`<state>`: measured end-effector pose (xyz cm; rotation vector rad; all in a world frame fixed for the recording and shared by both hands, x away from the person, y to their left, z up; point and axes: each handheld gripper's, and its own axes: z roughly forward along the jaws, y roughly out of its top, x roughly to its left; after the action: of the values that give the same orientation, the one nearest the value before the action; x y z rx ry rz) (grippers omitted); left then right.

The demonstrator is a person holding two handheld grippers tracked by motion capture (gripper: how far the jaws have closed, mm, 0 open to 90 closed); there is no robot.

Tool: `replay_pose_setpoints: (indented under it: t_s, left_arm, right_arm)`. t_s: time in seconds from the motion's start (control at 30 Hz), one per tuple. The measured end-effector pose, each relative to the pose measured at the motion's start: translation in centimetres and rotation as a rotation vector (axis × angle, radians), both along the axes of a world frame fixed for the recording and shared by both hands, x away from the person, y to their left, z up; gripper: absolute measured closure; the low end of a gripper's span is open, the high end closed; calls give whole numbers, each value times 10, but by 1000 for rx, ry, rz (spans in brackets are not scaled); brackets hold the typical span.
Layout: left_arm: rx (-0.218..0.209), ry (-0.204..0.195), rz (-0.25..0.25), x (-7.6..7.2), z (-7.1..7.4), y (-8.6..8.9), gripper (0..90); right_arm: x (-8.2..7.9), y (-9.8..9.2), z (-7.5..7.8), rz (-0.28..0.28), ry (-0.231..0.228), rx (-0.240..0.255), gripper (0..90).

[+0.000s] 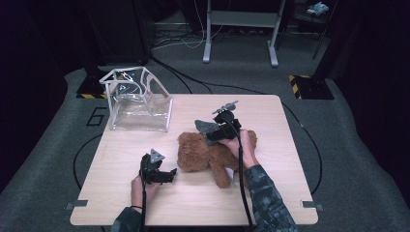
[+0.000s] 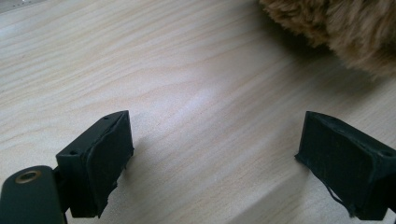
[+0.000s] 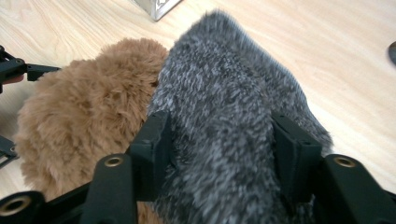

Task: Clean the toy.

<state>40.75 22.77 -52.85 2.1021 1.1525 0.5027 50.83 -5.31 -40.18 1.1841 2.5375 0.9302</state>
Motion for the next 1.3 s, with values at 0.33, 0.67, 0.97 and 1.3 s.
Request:
replay_pose_setpoints:
  t_s: [0.33,0.67,0.97,1.3]
  left_arm:
    - [-1,0,0,0,0,0,97]
    - [-2,-2,2,0,0,0,97]
    - [-2,-2,3,0,0,0,97]
    - [2,-2,4,0,0,0,97]
  right_arm:
    - [1,-4,-4,-25,-54,-97,780]
    - [4,-39,-2,-121,-79,-122,778]
    - [6,-73,-9,-238,-71,-140,778]
    - [5,-115,-24,-327,-23,-144,777]
